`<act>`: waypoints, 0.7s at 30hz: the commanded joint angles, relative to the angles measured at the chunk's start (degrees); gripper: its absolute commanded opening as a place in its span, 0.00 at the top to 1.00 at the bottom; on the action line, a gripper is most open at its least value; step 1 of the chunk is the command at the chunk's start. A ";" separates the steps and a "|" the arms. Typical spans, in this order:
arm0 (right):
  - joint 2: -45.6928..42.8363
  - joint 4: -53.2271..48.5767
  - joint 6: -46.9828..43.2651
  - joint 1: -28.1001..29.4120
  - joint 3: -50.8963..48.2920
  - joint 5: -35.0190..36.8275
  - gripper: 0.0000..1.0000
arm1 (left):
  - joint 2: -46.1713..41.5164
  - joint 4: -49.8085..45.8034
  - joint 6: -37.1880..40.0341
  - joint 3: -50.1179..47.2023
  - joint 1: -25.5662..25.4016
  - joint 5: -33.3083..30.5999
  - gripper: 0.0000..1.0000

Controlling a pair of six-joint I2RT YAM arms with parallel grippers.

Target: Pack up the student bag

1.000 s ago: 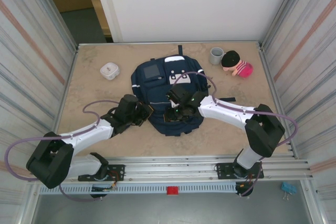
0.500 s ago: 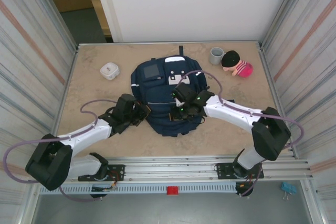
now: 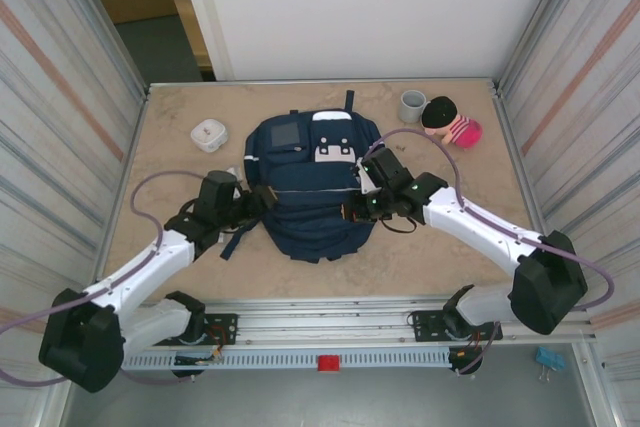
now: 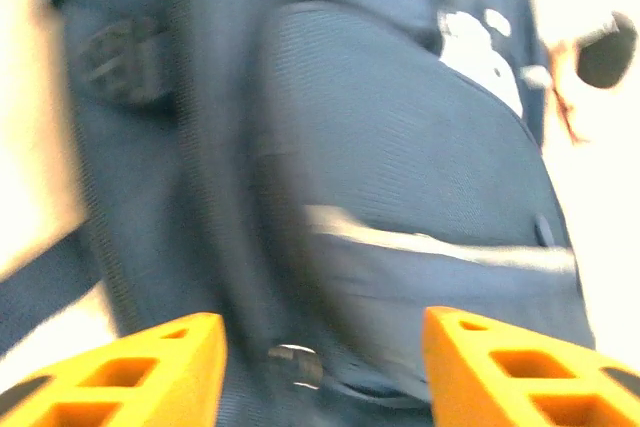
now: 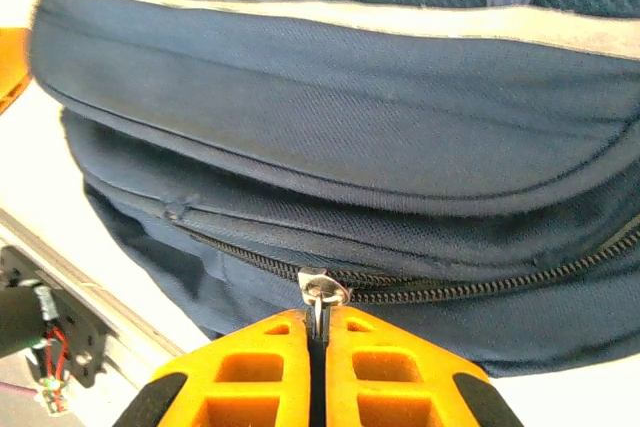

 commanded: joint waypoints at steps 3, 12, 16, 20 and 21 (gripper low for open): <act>-3.63 4.49 -3.18 -0.02 2.01 -3.87 1.00 | -3.61 4.53 38.94 6.10 -6.61 6.28 0.36; -4.43 6.07 -4.04 -0.70 3.60 -7.41 1.00 | 12.14 -3.86 63.92 17.51 -9.98 17.59 0.26; -4.62 6.07 -3.89 -1.48 3.51 -8.25 1.00 | 17.95 -5.54 68.42 20.49 -10.64 18.69 0.28; -5.11 5.98 -3.85 -2.06 3.11 -8.05 1.00 | 20.54 -5.08 71.18 20.35 -10.94 18.16 0.45; -5.21 6.05 -3.90 -2.18 3.07 -8.17 1.00 | 20.84 -4.85 71.70 20.12 -11.03 17.17 0.48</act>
